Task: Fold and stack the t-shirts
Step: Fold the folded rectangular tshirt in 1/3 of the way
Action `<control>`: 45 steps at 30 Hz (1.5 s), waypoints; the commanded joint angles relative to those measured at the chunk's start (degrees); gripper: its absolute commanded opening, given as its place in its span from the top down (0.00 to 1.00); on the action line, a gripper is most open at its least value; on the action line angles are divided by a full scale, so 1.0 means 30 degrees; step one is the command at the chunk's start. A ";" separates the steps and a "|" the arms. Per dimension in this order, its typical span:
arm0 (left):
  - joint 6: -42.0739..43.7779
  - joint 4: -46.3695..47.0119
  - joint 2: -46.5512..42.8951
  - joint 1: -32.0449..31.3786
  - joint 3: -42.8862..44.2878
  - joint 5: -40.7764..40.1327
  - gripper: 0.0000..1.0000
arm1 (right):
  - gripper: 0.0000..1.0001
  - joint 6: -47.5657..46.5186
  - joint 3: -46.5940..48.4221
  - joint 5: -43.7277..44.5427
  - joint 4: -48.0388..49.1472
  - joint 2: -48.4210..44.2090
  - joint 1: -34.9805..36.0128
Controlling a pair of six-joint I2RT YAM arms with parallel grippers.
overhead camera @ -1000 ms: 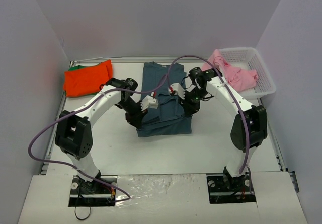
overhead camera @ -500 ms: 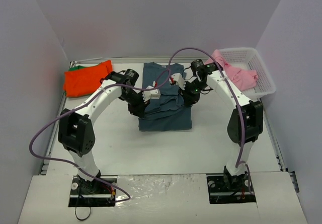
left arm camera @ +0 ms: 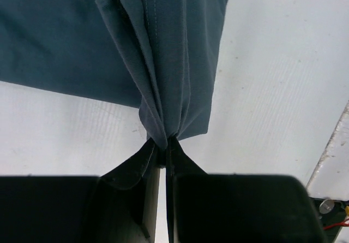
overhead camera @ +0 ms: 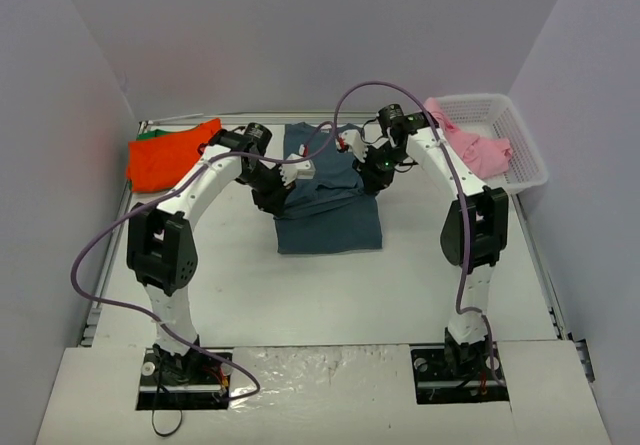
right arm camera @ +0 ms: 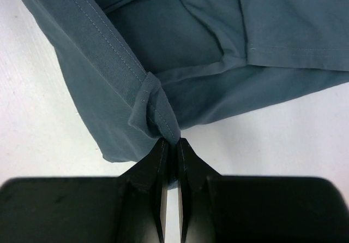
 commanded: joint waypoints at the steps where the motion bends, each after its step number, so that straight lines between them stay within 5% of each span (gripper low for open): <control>1: 0.0069 -0.0037 0.0185 0.0352 0.1375 -0.0258 0.98 | 1.00 -0.0133 0.1093 0.0202 -0.0438 0.0471 -0.0206; 45: 0.0040 0.1662 0.5311 0.0674 0.5624 -0.1489 0.98 | 1.00 -0.0601 0.5488 0.0026 0.0265 0.5687 -0.1173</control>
